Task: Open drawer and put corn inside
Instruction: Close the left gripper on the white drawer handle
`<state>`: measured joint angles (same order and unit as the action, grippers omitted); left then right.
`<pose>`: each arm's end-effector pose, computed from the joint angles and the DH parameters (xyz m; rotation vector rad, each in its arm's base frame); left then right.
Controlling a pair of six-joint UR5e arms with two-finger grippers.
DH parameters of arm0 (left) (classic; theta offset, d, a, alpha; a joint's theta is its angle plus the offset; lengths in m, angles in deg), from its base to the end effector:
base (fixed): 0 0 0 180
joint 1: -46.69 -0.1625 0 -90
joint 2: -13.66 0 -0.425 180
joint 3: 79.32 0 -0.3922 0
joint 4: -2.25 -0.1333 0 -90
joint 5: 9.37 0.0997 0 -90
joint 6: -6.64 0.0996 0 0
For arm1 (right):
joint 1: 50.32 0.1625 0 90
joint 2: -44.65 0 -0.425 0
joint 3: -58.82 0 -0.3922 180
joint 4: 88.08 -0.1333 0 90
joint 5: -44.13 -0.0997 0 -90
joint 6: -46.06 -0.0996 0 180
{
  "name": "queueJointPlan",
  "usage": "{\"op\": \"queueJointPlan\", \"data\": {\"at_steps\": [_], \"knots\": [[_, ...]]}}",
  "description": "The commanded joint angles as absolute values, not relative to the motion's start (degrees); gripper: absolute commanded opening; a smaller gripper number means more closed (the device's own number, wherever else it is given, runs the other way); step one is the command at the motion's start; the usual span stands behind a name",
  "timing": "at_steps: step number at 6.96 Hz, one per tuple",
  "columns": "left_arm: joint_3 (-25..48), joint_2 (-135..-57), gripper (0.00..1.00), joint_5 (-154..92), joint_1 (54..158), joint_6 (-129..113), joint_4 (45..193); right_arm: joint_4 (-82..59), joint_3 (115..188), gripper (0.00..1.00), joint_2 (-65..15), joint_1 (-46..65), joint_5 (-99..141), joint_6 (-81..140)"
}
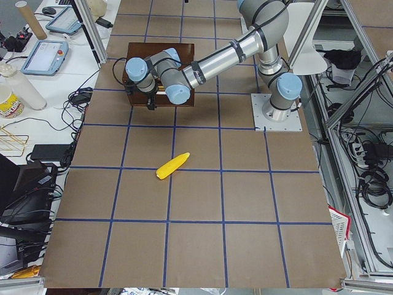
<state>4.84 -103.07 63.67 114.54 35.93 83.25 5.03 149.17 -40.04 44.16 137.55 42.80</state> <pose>0.0892 -0.6498 0.2885 -0.1303 -2.7823 -0.0811 0.1680 -0.5132 0.4432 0.0348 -3.0782 -0.0622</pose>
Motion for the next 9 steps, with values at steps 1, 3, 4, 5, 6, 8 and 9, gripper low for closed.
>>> {"op": "queueJointPlan", "data": {"at_steps": [1, 3, 4, 5, 6, 8, 9], "knots": [[5.1, -103.6, 1.0, 63.5, 114.5, 36.0, 83.3, 5.0, 149.2, 1.0, -40.0, 44.2, 137.6, 42.8], [5.1, -104.4, 1.0, 63.6, 114.5, 35.9, 83.3, 5.0, 149.2, 1.0, -40.1, 44.2, 137.6, 42.8], [5.1, -104.5, 1.0, 63.8, 114.5, 35.9, 83.4, 5.0, 149.2, 1.0, -40.0, 44.2, 137.6, 42.8], [5.1, -104.5, 1.0, 63.8, 114.4, 35.9, 83.3, 5.1, 149.2, 1.0, -40.0, 44.2, 137.6, 42.8], [5.2, -104.4, 1.0, 64.0, 114.4, 35.9, 83.5, 5.0, 149.2, 1.0, -40.0, 44.2, 137.6, 42.8], [5.4, -104.1, 1.0, 64.0, 114.3, 35.8, 84.2, 5.0, 149.2, 1.0, -40.1, 44.2, 137.6, 42.8], [5.5, -104.1, 1.0, 64.1, 114.3, 35.8, 84.3, 5.0, 149.2, 1.0, -40.0, 44.2, 137.6, 42.8]]}}
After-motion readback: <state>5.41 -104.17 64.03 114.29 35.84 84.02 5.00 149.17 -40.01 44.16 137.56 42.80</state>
